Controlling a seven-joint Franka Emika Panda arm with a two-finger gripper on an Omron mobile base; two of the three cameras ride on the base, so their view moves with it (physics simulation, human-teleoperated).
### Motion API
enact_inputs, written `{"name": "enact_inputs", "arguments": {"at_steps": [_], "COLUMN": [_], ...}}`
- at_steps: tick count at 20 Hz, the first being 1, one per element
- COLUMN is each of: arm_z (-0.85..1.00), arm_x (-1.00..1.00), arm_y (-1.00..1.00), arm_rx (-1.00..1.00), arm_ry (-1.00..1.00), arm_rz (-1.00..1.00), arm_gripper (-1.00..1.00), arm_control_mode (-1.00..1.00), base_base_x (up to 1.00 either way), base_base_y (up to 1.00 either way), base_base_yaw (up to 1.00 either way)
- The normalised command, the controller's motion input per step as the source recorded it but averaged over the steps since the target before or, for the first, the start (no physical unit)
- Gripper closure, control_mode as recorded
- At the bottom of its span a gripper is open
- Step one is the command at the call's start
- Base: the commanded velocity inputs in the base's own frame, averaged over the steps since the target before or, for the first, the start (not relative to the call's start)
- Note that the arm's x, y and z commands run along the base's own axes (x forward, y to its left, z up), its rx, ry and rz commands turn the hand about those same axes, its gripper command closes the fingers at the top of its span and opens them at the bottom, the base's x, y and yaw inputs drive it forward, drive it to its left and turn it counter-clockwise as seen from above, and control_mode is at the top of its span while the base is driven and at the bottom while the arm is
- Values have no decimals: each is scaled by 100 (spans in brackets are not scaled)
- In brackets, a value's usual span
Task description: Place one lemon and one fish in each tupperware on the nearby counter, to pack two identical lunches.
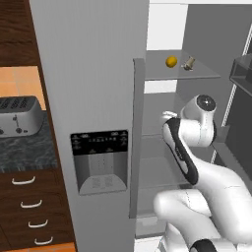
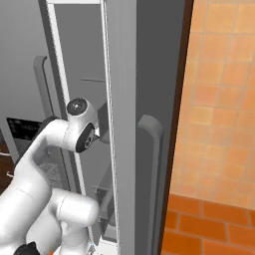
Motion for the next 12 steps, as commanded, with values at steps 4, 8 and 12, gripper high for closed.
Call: {"name": "enact_inputs", "arguments": {"at_steps": [4,8,12], "arm_z": [16,13,6], "arm_x": [-100,-100,-100], "arm_y": [6,13,19], "arm_rx": [0,-1,-5], "arm_ry": [3,0,0], "arm_rz": [0,0,1], "arm_gripper": [100,100,100], "arm_control_mode": [-100,-100,-100], "base_base_x": [0,0,0], "base_base_y": [0,0,0], "base_base_yaw": [0,0,0]}}
